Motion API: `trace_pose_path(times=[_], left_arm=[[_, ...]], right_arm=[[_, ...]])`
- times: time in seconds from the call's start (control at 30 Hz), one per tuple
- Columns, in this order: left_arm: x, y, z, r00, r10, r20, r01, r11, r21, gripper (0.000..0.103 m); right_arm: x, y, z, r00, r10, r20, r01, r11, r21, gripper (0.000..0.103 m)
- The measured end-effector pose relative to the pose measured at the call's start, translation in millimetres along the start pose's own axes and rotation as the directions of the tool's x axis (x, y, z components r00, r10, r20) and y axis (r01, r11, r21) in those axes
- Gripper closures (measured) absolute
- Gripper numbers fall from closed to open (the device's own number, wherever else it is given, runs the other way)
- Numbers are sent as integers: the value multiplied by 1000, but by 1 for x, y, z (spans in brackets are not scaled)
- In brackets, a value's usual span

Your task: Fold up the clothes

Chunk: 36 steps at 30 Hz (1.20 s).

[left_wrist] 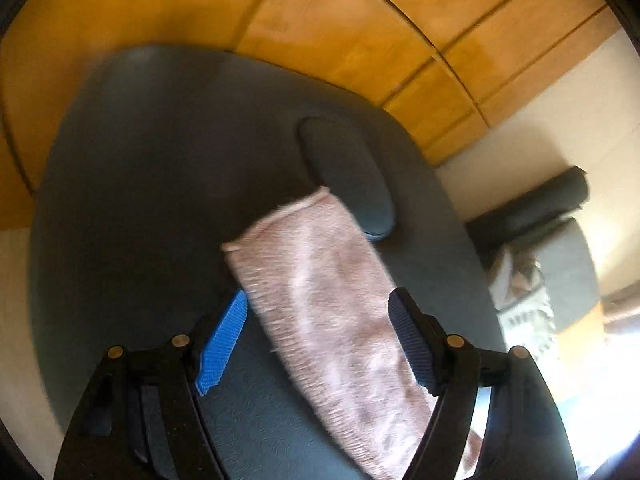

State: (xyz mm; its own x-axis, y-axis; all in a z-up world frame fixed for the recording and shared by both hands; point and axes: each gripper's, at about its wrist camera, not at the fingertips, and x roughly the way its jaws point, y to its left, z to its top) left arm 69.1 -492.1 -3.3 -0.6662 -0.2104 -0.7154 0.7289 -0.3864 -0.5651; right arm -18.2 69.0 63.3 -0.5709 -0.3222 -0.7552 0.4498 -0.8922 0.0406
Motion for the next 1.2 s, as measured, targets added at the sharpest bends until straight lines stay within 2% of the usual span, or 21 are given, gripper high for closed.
trace_pose_path(times=[0.07, 0.13, 0.17, 0.2, 0.4, 0.53, 0.6, 0.67, 0.83, 1.0, 1.2], left_arm=[[4, -5, -1, 1000, 12, 10, -13, 998, 61, 27], [9, -10, -3, 999, 42, 9, -43, 992, 121, 42], [12, -12, -4, 998, 67, 2, -66, 986, 152, 79], [15, -14, -5, 996, 92, -4, -89, 979, 184, 93], [3, -20, -3, 1000, 21, 12, -23, 978, 210, 95], [-29, -50, -3, 992, -103, 67, 83, 964, 254, 95], [-44, -73, -5, 982, -172, 80, 141, 944, 298, 95], [-64, -103, -10, 966, -246, 80, 202, 911, 360, 95], [-102, -160, -29, 928, -369, 46, 308, 833, 459, 95], [-127, -202, -47, 899, -438, 5, 371, 768, 521, 95], [-153, -236, -70, 872, -489, -37, 422, 709, 565, 95]], right_arm=[[0, 1, 0, 1000, -2, 0, 2, 1000, 0, 87], [1, 1, 1, 1000, -2, 0, 2, 1000, 1, 87], [1, 1, 0, 1000, -3, 1, 3, 1000, 1, 87], [1, 1, 0, 1000, -4, 1, 4, 1000, 0, 87], [0, 1, 0, 1000, -3, 1, 3, 1000, 0, 87], [0, 0, 0, 1000, 1, 1, -1, 1000, 3, 87], [0, -1, 0, 1000, 2, 1, -2, 1000, 4, 87], [0, -1, 0, 1000, 5, 0, -5, 1000, 5, 87], [0, -5, 1, 1000, 26, -5, -25, 999, 26, 86], [0, -6, 1, 1000, 28, -7, -28, 999, 29, 86], [1, -18, 2, 996, 90, -21, -88, 991, 97, 85]])
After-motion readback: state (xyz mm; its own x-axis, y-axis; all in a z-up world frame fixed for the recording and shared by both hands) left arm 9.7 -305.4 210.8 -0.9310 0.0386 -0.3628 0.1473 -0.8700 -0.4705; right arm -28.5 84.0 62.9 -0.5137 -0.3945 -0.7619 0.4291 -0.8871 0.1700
